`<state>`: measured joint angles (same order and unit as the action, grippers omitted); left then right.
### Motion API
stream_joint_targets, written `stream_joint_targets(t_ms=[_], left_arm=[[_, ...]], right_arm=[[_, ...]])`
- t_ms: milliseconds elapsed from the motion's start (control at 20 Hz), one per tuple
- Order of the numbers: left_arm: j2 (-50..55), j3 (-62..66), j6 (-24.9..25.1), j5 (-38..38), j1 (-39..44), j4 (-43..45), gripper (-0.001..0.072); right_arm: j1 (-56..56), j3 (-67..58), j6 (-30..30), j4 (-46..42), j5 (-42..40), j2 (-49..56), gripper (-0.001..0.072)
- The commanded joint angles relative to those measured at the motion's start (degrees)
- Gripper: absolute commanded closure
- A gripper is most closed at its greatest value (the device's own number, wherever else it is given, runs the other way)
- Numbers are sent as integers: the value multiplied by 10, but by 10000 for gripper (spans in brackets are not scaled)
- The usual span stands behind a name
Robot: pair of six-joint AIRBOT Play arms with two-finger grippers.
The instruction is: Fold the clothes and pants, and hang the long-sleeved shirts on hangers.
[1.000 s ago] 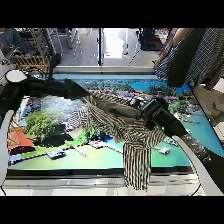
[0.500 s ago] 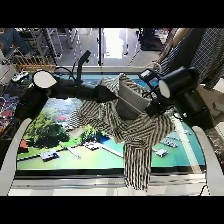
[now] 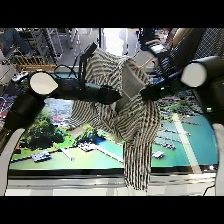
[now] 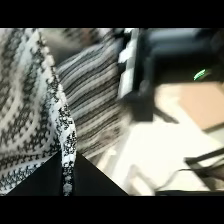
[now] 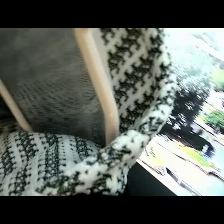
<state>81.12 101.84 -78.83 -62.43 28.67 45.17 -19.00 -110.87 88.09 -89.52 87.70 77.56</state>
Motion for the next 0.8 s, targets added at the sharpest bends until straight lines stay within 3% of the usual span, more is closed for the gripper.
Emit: stream_joint_targets(t_ms=[0,100,150,200,250,500,650,750], left_arm=[[-13,0,-22,5,-2,63,683],[-13,0,-21,68,-3,55,659],[-13,0,-21,93,-3,40,537],[-13,0,-21,110,-1,27,350],[-13,0,-21,118,-1,19,232],[-13,0,-21,111,-3,17,220],[-13,0,-21,85,-3,18,220],[-13,0,-16,57,-3,18,221]], right_arm=[[52,-3,-11,149,-18,-52,661],[56,-3,-35,213,-3,-99,661],[53,-3,-36,225,-9,-122,661],[54,-3,-36,234,-20,-141,660],[55,-3,-31,239,-37,-160,660],[55,-3,39,216,-167,-200,660],[55,-3,191,18,-243,-200,660],[56,-3,263,-117,-249,-201,660]])
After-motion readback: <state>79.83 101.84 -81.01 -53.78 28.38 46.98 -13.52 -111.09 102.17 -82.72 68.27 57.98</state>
